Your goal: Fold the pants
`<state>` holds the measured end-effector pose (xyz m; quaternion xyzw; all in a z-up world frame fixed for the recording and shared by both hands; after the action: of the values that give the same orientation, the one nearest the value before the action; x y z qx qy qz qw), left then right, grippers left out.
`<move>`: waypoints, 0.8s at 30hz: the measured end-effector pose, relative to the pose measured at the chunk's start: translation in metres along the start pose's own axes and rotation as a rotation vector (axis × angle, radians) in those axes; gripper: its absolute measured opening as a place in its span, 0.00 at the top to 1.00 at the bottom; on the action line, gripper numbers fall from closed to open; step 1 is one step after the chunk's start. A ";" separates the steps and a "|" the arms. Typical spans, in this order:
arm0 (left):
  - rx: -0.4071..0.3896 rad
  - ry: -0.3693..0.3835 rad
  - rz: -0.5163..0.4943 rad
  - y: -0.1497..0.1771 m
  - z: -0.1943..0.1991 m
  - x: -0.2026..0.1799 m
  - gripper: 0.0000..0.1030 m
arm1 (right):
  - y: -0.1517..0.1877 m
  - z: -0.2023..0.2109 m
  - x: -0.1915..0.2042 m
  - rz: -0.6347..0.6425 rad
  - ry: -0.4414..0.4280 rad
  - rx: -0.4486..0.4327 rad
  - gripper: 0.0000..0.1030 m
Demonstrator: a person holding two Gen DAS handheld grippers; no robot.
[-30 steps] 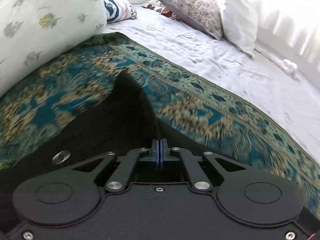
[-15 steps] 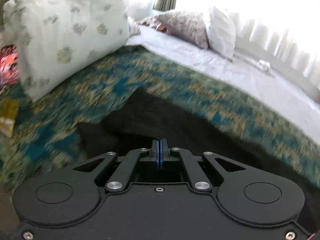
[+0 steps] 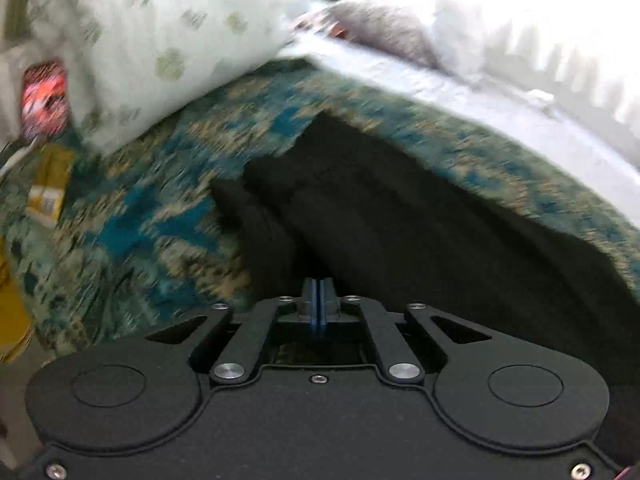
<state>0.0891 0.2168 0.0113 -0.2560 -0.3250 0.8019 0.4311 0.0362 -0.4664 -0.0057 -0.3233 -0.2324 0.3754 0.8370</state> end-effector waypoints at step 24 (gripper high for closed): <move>-0.004 0.082 -0.284 0.029 -0.025 -0.051 0.43 | -0.050 -0.019 -0.091 -0.133 0.276 -0.115 0.52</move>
<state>0.1167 0.1682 -0.0202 -0.2408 -0.3417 0.7210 0.5526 0.0164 -0.5701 0.0042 -0.4031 -0.1573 0.2575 0.8640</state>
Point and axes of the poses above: each gripper's, at about its wrist camera, not at the fingertips, and z roughly against the way its jaws point, x to its left, y to its underside, the point moved 7 cm from there along -z, roughly the way its jaws point
